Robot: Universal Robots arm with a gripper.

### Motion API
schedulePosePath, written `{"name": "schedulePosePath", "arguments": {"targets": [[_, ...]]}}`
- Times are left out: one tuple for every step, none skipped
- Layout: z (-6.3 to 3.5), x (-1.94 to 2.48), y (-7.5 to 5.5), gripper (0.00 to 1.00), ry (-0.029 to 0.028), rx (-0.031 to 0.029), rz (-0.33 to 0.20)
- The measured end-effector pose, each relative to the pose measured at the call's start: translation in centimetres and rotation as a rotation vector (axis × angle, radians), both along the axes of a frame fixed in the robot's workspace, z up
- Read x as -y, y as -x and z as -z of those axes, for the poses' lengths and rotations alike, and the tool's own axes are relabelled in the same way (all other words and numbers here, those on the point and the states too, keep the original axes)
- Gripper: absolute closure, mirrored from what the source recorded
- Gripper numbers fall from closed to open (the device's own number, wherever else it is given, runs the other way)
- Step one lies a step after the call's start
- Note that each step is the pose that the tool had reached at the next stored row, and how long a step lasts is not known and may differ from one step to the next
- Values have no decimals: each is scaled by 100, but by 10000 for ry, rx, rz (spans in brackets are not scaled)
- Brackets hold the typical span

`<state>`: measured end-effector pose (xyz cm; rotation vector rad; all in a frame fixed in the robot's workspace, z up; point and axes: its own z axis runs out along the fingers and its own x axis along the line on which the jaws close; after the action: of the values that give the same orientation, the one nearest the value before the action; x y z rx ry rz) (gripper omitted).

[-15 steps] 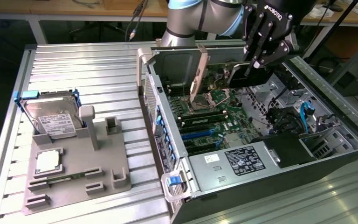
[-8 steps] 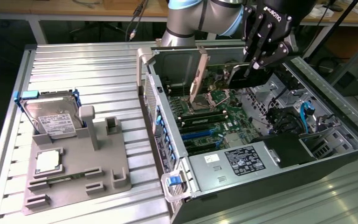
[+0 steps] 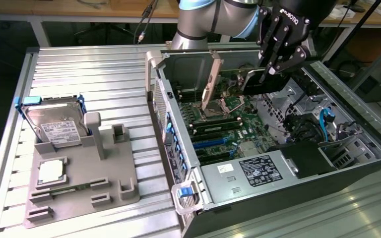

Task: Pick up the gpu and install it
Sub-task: 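Insert the gpu into the slot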

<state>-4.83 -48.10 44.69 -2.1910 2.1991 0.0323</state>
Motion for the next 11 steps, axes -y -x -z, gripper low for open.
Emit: {"name": "schedulePosePath", "arguments": {"targets": [[2, 0, 0, 73, 0, 1, 0], [3, 0, 0, 73, 1, 1, 0], [5, 0, 0, 73, 0, 2, 0], [8, 0, 0, 73, 1, 3, 0], [10, 0, 0, 73, 0, 3, 0], [12, 0, 0, 73, 0, 5, 0], [14, 0, 0, 73, 0, 6, 0], [16, 0, 0, 73, 0, 7, 0], [18, 0, 0, 73, 0, 8, 0], [21, 0, 0, 73, 0, 10, 0], [22, 0, 0, 73, 0, 10, 0]]}}
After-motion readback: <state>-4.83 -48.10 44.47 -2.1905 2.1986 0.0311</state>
